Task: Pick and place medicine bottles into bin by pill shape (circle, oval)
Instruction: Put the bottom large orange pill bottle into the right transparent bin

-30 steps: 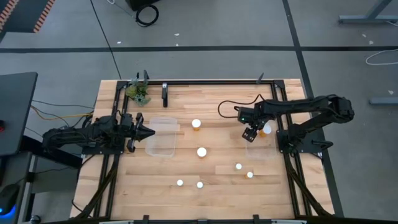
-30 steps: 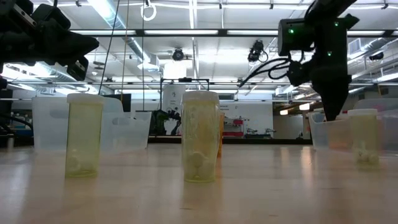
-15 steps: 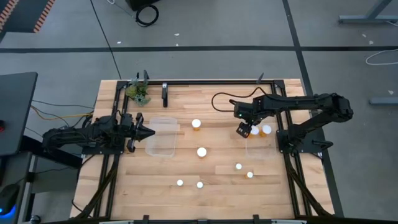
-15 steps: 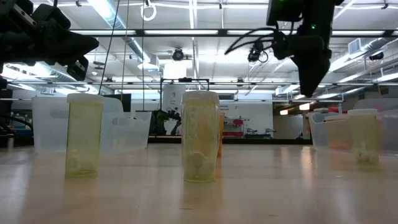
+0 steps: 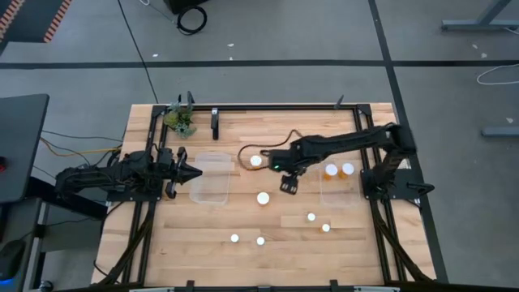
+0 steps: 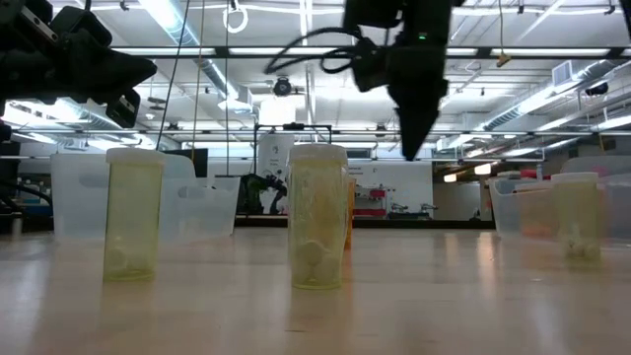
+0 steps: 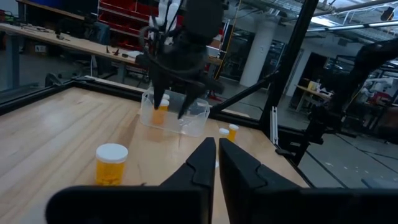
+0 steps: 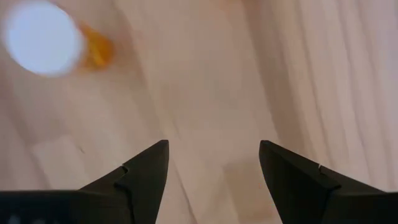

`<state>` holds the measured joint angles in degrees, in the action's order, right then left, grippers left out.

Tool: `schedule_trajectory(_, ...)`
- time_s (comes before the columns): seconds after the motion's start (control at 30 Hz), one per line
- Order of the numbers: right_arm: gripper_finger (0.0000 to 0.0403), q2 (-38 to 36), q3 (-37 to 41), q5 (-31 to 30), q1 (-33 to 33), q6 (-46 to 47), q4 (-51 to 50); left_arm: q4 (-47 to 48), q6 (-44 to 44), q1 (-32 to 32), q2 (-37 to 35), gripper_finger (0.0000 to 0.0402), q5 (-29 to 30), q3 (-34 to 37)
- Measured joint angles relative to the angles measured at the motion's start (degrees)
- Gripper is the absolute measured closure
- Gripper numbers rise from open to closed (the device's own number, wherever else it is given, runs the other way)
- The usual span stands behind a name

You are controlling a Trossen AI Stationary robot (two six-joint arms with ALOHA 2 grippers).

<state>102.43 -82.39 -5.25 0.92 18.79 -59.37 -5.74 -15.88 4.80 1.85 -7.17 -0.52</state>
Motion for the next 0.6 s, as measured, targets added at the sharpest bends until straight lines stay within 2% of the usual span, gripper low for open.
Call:
schedule_trajectory(0.37, 0.0146, 14.1, -19.7, 1.1, 4.8, -8.7, 1.8, 0.0, 0.0, 0.0, 0.0, 0.0366, 0.0, 0.0)
schedule_trajectory(0.6, 0.0146, 22.3, -29.4, 1.1, 7.7, -13.0, 1.9, 0.0, 0.0, 0.0, 0.0, 0.0374, 0.0, 0.0)
